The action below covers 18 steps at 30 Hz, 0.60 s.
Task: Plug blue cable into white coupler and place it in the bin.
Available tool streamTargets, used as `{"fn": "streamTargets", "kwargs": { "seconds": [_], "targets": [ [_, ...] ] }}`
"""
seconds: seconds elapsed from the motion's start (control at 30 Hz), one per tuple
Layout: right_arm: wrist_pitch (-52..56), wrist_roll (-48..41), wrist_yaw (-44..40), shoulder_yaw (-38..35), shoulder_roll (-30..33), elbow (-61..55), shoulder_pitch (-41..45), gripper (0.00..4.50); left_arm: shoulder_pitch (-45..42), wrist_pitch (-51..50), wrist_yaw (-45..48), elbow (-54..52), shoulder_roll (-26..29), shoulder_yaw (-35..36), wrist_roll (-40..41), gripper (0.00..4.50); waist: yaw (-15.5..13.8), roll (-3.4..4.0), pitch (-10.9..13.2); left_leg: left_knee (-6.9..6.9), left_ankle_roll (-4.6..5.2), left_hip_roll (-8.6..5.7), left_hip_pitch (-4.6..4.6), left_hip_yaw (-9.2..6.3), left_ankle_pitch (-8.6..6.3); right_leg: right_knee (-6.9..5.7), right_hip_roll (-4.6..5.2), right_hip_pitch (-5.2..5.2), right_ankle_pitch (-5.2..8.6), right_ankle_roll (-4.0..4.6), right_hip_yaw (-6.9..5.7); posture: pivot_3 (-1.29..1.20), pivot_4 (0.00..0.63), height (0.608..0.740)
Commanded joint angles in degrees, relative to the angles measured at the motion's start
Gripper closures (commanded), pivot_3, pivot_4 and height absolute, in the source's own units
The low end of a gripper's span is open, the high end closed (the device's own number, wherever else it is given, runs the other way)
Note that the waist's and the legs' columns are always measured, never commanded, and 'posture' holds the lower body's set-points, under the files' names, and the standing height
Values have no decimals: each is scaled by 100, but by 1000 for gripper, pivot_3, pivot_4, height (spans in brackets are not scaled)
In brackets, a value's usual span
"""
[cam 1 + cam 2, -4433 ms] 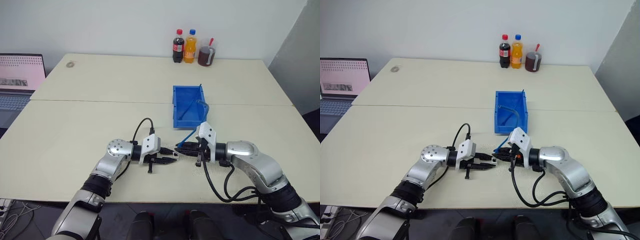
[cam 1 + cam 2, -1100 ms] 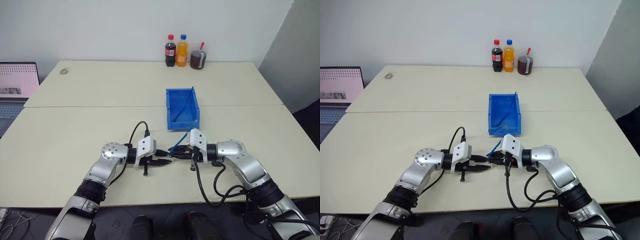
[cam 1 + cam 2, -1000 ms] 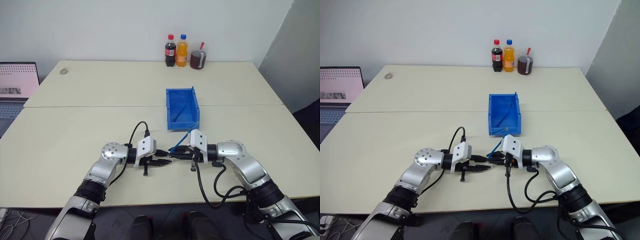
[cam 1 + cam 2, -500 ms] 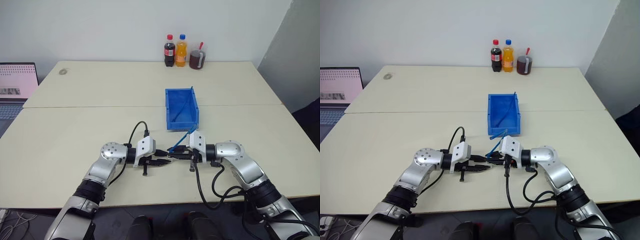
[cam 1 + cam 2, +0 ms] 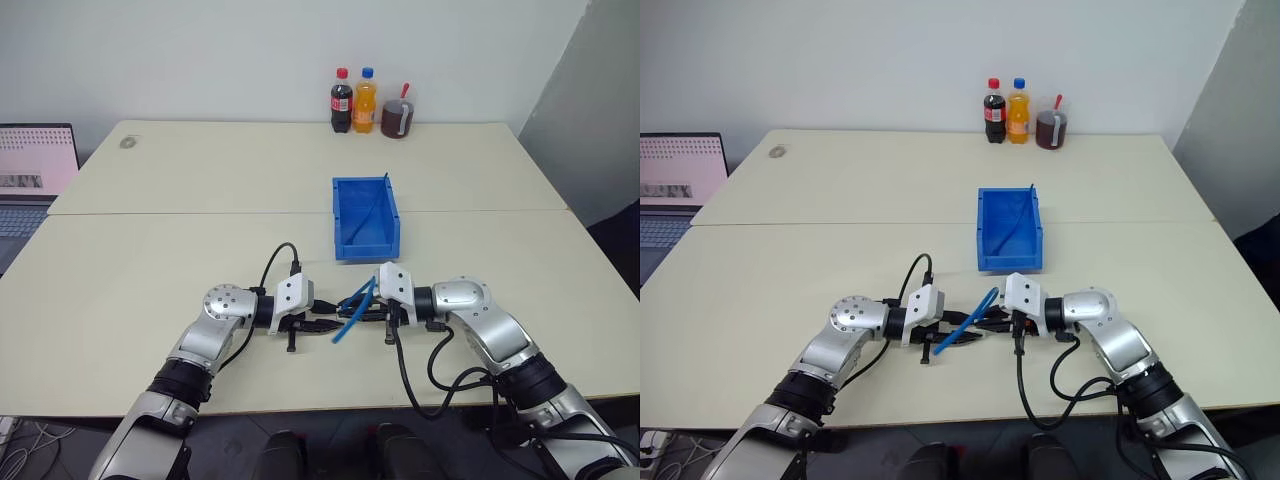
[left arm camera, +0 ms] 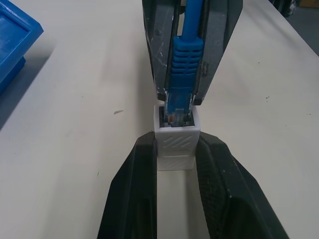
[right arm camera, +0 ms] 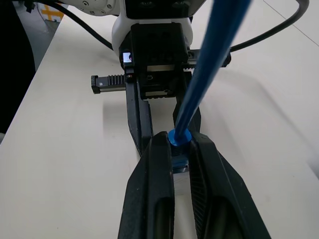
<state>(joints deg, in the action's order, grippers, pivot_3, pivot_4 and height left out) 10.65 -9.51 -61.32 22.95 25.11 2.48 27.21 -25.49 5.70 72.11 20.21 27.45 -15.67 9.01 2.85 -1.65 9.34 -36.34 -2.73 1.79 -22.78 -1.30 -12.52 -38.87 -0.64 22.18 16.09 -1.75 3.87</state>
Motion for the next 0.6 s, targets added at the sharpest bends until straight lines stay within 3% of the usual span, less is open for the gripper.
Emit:
{"fn": "streamTargets", "kwargs": {
  "seconds": [0.03, 0.3, 0.6],
  "targets": [
    [283, 272, -85, 227, 74, 288, -80, 4348, 107, -64, 48, 100, 40, -153, -197, 3735, 0, 0, 0, 0, 0, 0, 0, 0, 0, 0, 0, 0, 0, 0, 0, 0, 150, 740],
    [1026, 254, -133, 384, -61, 660, -14, 4348, 112, -64, 30, 80, 31, -159, -222, 3735, 2, 2, -22, 8, 0, 1, 10, -1, 0, -1, 0, -2, 3, 4, 0, 0, 150, 740],
    [975, 374, -107, 421, -160, 906, 10, 4348, 147, -57, -13, 29, 70, -146, -258, 3735, 12, 2, -71, 26, 0, 2, 30, 2, 0, -1, -1, -9, 24, 41, 3, 0, 150, 740]
  ]
}}
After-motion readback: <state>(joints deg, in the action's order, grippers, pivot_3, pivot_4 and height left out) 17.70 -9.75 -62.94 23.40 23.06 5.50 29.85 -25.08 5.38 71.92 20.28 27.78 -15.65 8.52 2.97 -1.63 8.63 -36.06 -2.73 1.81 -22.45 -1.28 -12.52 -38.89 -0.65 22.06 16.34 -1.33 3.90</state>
